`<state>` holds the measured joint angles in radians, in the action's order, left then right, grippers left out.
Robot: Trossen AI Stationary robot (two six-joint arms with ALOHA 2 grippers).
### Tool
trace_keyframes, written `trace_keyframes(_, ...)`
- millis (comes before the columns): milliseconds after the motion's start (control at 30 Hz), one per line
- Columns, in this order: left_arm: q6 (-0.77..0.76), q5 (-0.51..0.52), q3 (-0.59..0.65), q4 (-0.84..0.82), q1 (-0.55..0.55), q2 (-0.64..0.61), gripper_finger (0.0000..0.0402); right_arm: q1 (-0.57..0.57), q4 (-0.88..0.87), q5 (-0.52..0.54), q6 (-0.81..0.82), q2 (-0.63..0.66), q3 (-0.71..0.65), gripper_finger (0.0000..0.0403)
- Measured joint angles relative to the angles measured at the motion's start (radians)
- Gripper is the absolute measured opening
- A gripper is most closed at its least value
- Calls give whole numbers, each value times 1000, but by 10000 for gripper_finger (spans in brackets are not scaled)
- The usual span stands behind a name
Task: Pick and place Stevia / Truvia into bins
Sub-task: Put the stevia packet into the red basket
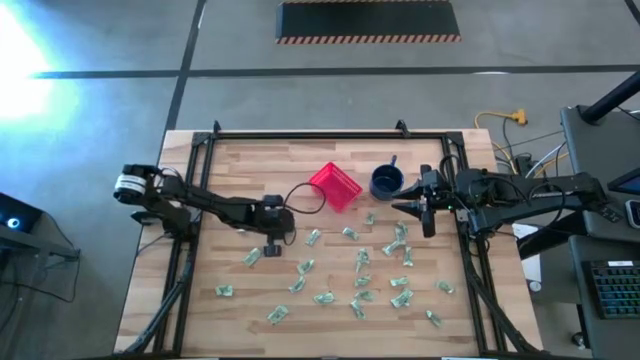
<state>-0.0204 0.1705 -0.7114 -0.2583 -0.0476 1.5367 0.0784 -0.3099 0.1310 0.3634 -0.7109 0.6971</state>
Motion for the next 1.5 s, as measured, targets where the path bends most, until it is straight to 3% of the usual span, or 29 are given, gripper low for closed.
trace_keyframes(167, 16, 40, -100, 17, 2, -47, 2, 0, 0, 0, 0, 0, 0, 123)
trace_keyframes(367, 181, 115, -211, 126, 40, -44, 1, 0, 2, 2, 0, -7, 0, 123)
trace_keyframes(667, 186, 97, -332, 196, 206, 118, 0, 0, 5, 2, 4, -44, 0, 123)
trace_keyframes(967, 186, 88, -506, 113, 252, 275, 3, 0, 7, 0, 24, -56, 0, 123)
trace_keyframes(1300, 210, 69, -586, -2, 251, 283, 105, 0, 3, -1, 31, -60, 0, 123)
trace_keyframes(1500, 150, 66, -597, -170, 238, 188, 139, 6, -169, -56, 31, -96, 0, 123)
